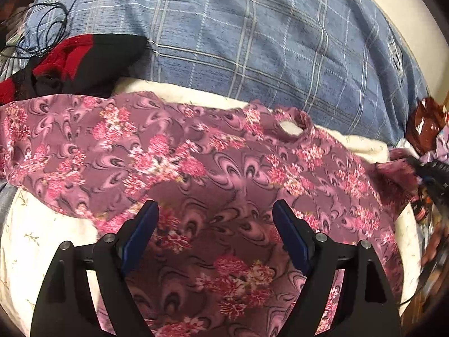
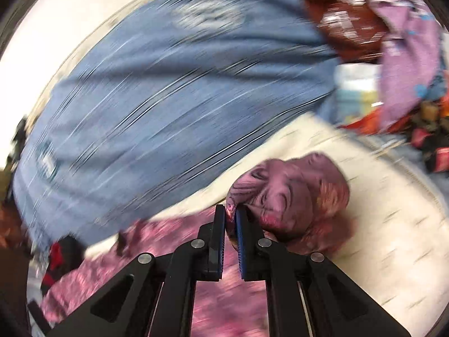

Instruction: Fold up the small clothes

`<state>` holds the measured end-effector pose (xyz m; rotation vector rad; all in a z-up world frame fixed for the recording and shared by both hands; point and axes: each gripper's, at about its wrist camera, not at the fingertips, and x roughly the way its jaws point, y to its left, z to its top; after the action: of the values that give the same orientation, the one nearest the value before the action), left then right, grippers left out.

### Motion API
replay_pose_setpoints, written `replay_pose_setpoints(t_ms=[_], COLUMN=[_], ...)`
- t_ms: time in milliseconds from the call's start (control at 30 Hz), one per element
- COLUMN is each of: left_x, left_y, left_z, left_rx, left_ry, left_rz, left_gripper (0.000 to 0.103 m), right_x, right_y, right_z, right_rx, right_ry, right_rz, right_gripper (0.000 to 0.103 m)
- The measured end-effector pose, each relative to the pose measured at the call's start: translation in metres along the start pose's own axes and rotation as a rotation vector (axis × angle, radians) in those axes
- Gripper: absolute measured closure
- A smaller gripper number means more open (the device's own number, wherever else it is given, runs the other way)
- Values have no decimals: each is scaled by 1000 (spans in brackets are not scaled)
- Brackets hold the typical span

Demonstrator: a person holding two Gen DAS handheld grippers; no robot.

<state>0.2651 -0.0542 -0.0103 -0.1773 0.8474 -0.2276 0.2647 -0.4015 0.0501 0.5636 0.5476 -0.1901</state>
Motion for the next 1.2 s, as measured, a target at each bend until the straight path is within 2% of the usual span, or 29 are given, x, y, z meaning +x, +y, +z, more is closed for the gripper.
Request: replay_pose_setpoints(t_ms=[200,267,333,433,500,600,733,767,867,933,1000,1033,1067,1133,1200], left_x=[-10,-13,-17,-19,-19,-17,-12,-11,-7,-6,-4,-4,-4,-7,-12], left_y=[22,32,43,60,69,74,68,65,56,52,51,52,52,57,63], left_z=[10,14,17,21,21,20,17,16,16,15,15,16,16,19,22], left_rx=[-57,-82,-117,-176,-210,-241,-235,-225,-190,-173,-168,-167,-169,-185,-205], left_ry=[-12,-23,-31,-37,-27,-6,19,24,32,33,37,40,41,29,4], left_rz=[-6,-1,-1,-6,-13,-34,-46,-46,-36,-26,-26,-26,-25,-20,-2], left_gripper=[20,20,20,20,20,20,20,20,20,20,20,20,20,20,20], right_x=[39,51,58,60,51,25,8,9,29,45,64,71,76,70,57], right_y=[99,131,154,193,202,184,118,92,47,33,29,30,36,58,105], right_z=[-51,-76,-99,-142,-155,-143,-89,-73,-56,-54,-55,-55,-56,-54,-57], right_rx=[-168,-236,-293,-444,-487,-439,-221,-133,31,91,131,137,129,50,-98], right_ry=[99,143,188,283,333,291,151,127,161,200,231,250,251,199,141], right_rz=[73,82,105,136,182,210,104,61,13,27,84,99,107,144,155], right_gripper=[95,90,90,89,88,84,49,46,45,46,45,45,60,96,96])
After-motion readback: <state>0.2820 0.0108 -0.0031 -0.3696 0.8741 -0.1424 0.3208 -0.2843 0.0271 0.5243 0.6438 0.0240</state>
